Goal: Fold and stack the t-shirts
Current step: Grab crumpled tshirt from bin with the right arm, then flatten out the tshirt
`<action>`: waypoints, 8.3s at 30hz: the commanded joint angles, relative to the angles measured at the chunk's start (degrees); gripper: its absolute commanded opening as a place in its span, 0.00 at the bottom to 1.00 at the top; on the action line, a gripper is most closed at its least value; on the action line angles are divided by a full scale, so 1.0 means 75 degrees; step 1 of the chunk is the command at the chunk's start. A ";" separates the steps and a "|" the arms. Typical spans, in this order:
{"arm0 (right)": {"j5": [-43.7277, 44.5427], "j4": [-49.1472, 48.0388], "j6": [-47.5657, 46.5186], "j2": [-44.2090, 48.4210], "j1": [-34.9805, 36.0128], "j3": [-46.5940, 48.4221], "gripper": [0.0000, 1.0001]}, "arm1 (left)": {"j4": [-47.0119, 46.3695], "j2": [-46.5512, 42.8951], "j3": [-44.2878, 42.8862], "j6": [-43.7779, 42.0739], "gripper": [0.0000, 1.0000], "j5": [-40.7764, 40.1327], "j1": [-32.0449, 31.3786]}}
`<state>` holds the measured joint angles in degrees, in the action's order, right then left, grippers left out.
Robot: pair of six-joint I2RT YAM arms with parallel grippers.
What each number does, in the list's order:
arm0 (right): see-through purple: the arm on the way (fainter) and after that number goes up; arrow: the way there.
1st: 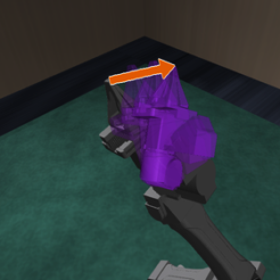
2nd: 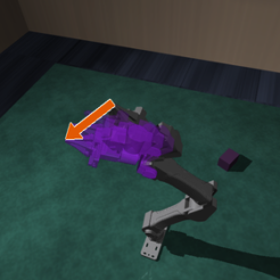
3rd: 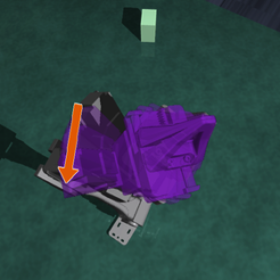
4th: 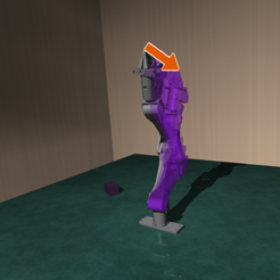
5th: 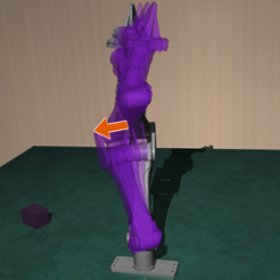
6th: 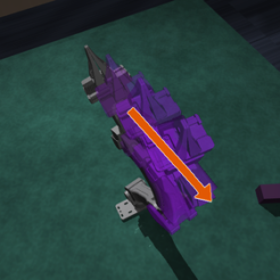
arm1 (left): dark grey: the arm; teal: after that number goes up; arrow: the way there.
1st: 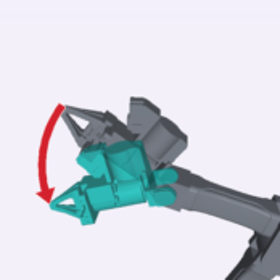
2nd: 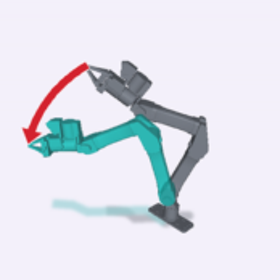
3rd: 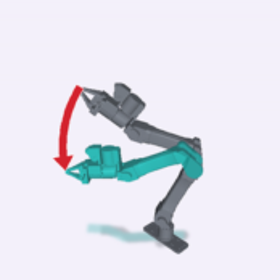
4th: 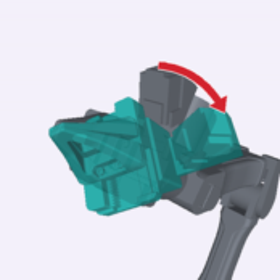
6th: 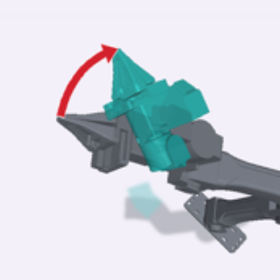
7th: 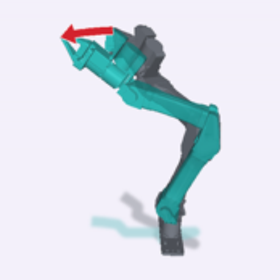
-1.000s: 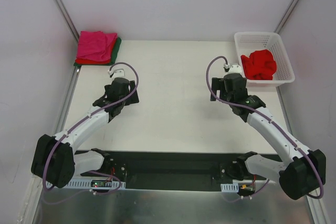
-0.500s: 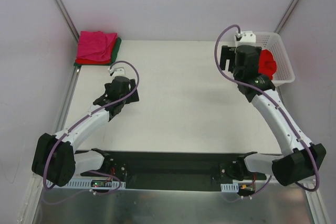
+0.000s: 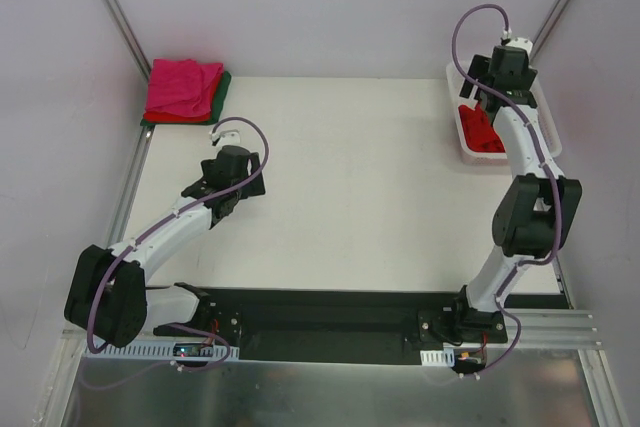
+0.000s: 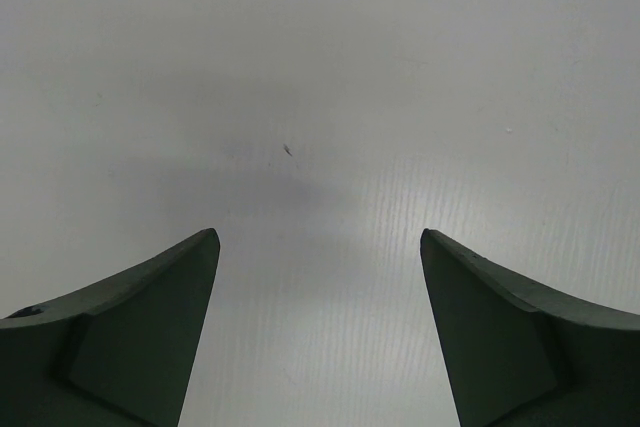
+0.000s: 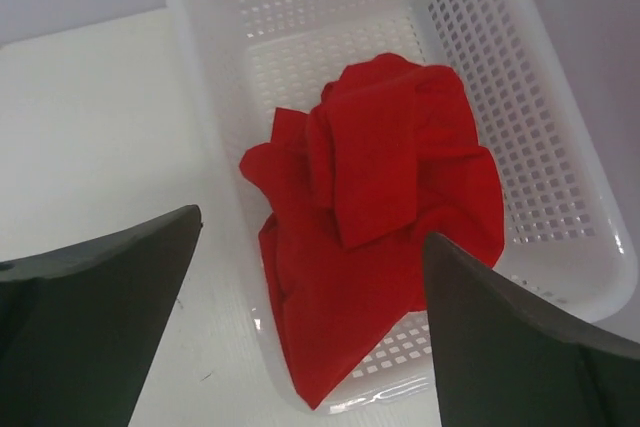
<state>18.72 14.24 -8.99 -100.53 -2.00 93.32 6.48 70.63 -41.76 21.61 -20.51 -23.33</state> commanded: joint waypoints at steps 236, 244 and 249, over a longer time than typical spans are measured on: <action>-0.6352 0.0902 0.0906 0.2974 0.2271 0.0202 0.01 | -0.2153 0.2677 -0.1042 -0.0384 0.00 0.2489 -0.4143; -0.5918 0.0937 0.0813 0.3021 0.2271 0.0155 0.01 | -0.1195 0.1565 -0.1311 -0.0747 0.00 0.1835 -0.4143; -0.5451 0.0926 0.0719 0.2940 0.2259 0.0377 0.01 | -0.0210 0.0826 -0.1918 -0.1333 0.00 0.0932 -0.4108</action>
<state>-25.69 23.64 -2.22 -79.15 15.33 93.93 -1.26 82.28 -50.74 16.34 -6.09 -53.74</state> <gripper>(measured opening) 0.016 0.022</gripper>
